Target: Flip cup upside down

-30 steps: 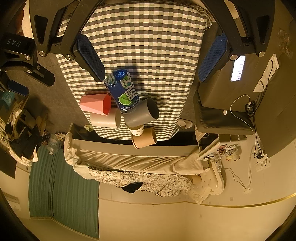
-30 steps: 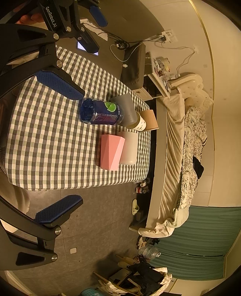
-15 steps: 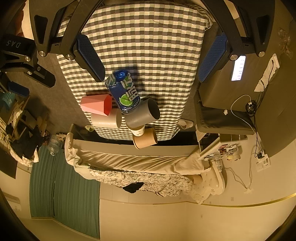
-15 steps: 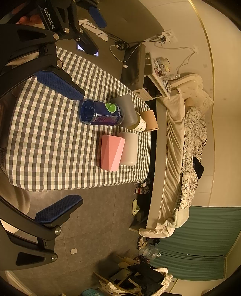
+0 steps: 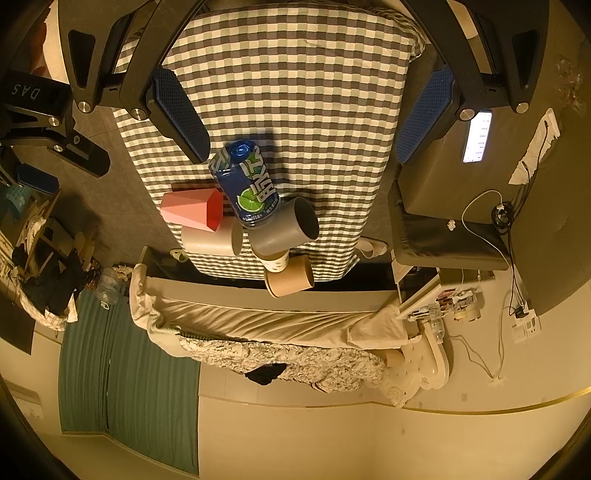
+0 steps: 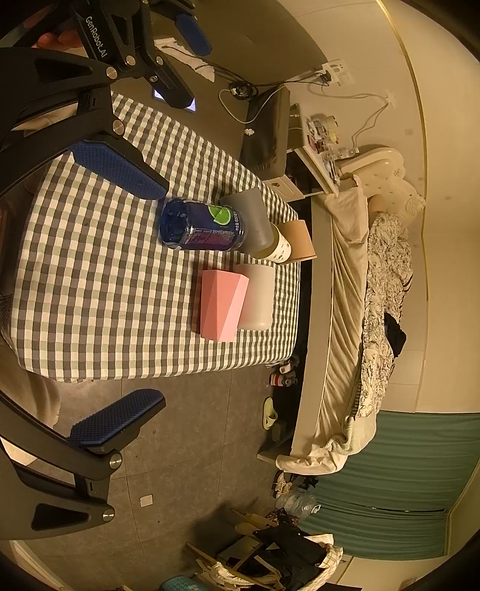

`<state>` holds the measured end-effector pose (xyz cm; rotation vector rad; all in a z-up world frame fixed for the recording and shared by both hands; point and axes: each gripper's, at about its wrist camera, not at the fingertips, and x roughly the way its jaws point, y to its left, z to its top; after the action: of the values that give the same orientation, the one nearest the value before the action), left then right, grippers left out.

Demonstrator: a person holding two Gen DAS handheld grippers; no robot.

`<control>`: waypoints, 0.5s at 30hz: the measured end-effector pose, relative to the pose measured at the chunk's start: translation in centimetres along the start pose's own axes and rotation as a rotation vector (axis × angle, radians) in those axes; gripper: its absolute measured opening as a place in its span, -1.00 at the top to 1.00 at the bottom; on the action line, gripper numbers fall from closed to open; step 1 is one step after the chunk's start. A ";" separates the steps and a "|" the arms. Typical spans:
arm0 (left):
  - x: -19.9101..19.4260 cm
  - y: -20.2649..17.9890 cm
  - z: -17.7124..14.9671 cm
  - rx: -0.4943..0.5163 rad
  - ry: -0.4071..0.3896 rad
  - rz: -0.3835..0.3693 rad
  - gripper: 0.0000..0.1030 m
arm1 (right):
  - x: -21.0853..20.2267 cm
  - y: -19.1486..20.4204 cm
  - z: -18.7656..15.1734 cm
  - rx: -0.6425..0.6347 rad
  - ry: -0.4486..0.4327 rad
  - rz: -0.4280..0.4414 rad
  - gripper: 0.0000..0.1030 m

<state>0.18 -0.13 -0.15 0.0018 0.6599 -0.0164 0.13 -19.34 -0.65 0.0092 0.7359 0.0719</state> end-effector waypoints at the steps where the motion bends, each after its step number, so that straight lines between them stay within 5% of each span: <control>1: 0.0 0.0 0.0 0.000 0.000 0.000 -1.00 | 0.0 0.0 0.0 -0.001 0.000 0.000 -0.99; 15: 0.9 -0.4 0.3 -0.012 0.013 -0.015 -1.00 | 0.4 -0.3 0.2 -0.013 -0.004 -0.007 -0.99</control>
<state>1.10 -0.58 -0.50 -0.0149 0.6726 -0.0265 0.61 -19.63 -0.75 -0.0056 0.7310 0.0697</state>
